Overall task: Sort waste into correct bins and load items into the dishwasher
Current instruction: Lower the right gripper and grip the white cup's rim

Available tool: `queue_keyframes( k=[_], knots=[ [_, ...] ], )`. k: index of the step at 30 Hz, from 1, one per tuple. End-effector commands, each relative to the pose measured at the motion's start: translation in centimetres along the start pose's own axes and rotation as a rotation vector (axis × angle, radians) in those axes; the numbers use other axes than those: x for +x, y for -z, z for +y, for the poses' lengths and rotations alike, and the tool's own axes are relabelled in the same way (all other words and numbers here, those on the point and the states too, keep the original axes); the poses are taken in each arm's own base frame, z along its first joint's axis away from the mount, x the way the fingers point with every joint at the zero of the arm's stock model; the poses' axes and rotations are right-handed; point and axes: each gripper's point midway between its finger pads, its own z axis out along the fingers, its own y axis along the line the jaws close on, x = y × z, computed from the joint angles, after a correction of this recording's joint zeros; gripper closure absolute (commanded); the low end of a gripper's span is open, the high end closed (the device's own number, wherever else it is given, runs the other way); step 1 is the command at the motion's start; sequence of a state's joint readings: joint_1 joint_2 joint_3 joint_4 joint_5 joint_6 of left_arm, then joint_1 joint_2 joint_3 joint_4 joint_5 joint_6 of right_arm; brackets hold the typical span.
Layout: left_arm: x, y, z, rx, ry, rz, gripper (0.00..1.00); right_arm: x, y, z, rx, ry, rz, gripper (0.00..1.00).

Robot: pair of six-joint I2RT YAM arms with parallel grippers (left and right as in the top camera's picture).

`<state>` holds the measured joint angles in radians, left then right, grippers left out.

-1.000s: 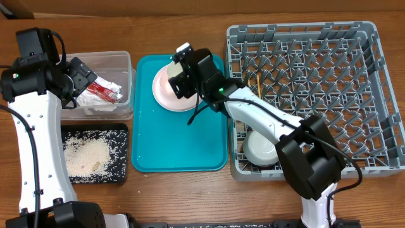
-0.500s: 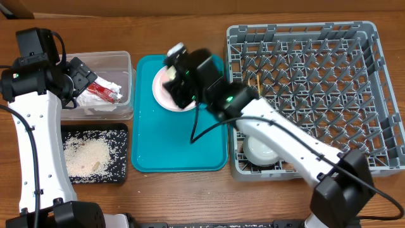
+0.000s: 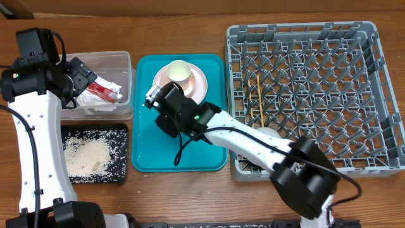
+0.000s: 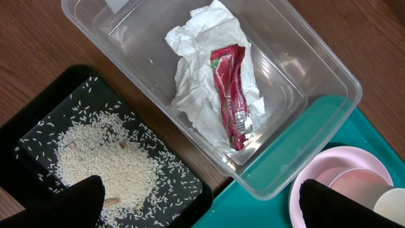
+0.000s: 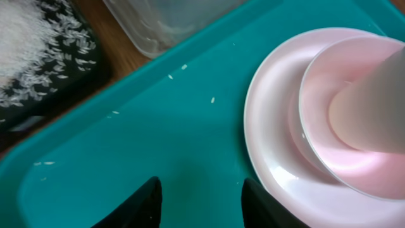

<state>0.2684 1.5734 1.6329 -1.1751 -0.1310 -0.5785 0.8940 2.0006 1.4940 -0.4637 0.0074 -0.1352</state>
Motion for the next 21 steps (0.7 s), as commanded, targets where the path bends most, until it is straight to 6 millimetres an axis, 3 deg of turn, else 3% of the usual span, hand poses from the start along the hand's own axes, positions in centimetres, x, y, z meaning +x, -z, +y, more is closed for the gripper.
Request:
queue_keyframes(
  k=[1, 5, 13, 21],
  knots=[
    [-0.5, 0.3, -0.3, 0.009, 0.023, -0.013, 0.0, 1.9, -2.6, -1.0, 0.037, 0.05, 0.048, 0.6],
    [-0.5, 0.3, -0.3, 0.009, 0.023, -0.013, 0.0, 2.6, -3.9, -1.1, 0.038, 0.048, 0.06, 0.63],
    [-0.5, 0.3, -0.3, 0.009, 0.023, -0.013, 0.0, 2.8, -4.6, -2.3, 0.051, 0.03, 0.056, 0.65],
    [-0.5, 0.3, -0.3, 0.009, 0.023, -0.013, 0.0, 4.5, -5.9, -3.5, 0.061, 0.008, 0.099, 0.66]
  ],
)
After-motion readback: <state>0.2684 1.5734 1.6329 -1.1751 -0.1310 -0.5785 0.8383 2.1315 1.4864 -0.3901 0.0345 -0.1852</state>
